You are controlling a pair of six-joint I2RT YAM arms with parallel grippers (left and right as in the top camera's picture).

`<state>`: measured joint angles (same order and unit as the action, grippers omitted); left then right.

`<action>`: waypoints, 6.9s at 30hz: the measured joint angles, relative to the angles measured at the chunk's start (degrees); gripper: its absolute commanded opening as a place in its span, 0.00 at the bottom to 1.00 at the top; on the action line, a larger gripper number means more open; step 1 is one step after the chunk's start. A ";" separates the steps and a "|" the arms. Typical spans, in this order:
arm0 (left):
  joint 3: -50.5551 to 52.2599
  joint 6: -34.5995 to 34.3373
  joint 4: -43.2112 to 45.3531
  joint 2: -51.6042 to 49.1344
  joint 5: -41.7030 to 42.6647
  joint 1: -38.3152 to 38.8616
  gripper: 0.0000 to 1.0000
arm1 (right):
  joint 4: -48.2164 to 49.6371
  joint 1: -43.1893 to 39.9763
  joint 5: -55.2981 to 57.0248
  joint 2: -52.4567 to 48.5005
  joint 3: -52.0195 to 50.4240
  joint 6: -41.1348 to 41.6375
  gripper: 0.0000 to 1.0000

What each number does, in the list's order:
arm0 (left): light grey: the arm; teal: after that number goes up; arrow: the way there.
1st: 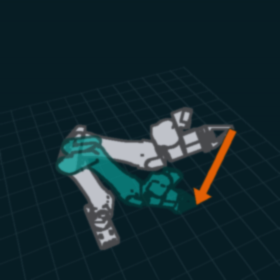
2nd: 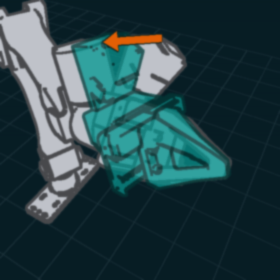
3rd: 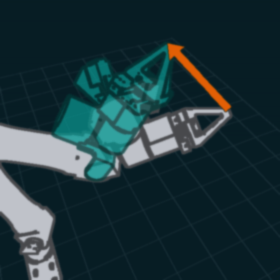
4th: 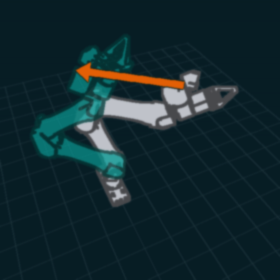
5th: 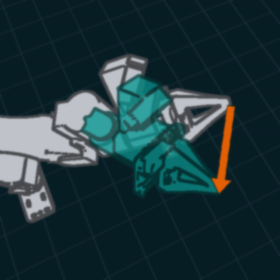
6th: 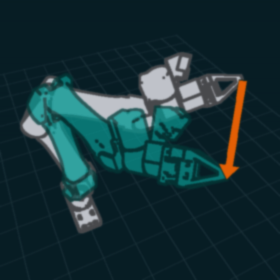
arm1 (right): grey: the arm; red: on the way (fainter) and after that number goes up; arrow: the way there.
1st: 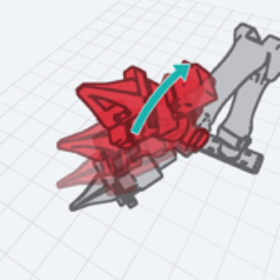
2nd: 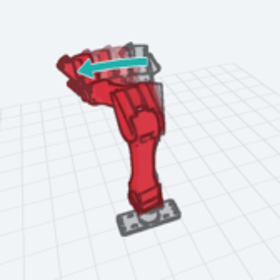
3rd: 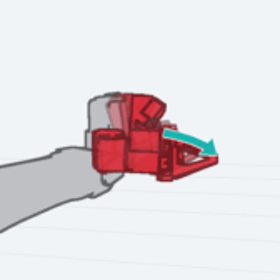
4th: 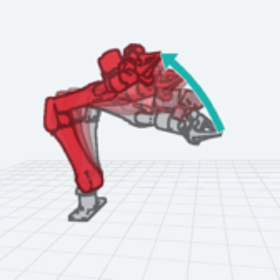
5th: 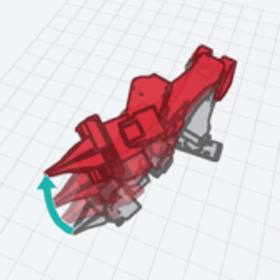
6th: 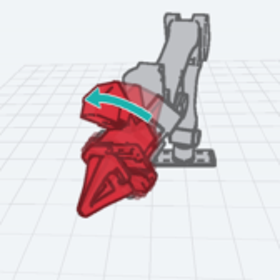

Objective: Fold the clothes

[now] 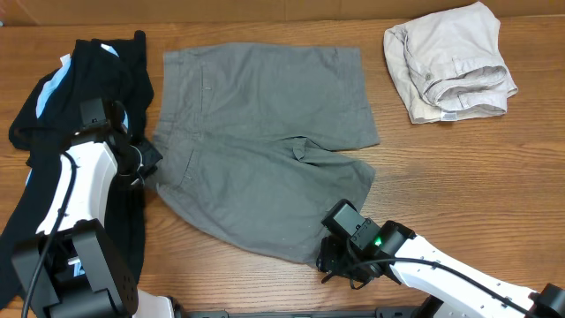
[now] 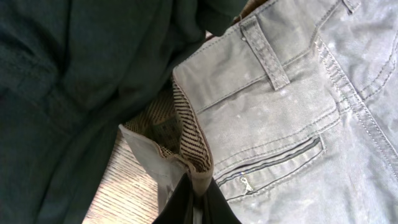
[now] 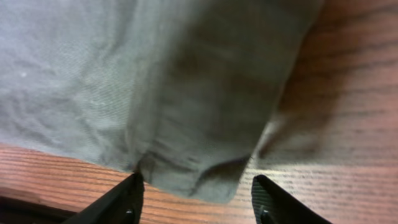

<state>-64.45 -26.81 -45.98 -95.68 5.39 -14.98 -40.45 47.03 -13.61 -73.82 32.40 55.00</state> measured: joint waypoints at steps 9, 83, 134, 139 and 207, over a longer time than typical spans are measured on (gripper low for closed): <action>0.00 0.00 0.15 0.00 0.00 0.76 0.04 | 4.55 0.00 -1.29 -4.61 0.00 0.24 0.47; -11.23 5.99 -22.75 22.93 -1.16 1.16 0.04 | -30.91 -19.63 28.30 -1.05 53.11 -21.55 0.04; -24.94 10.54 -18.14 -2.10 4.92 4.87 0.99 | -26.34 -38.29 10.84 -19.37 57.75 -31.87 1.00; -24.92 10.91 -23.52 -0.68 2.93 4.87 0.99 | -30.47 -37.75 10.40 -18.40 57.68 -31.28 1.00; 2.62 26.47 20.50 -12.04 2.54 7.39 0.04 | -32.39 -28.26 18.29 -12.20 57.05 -30.29 1.00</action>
<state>-61.82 -0.34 -25.47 -107.72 7.92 -7.60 -72.84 18.76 4.69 -86.02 89.45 24.71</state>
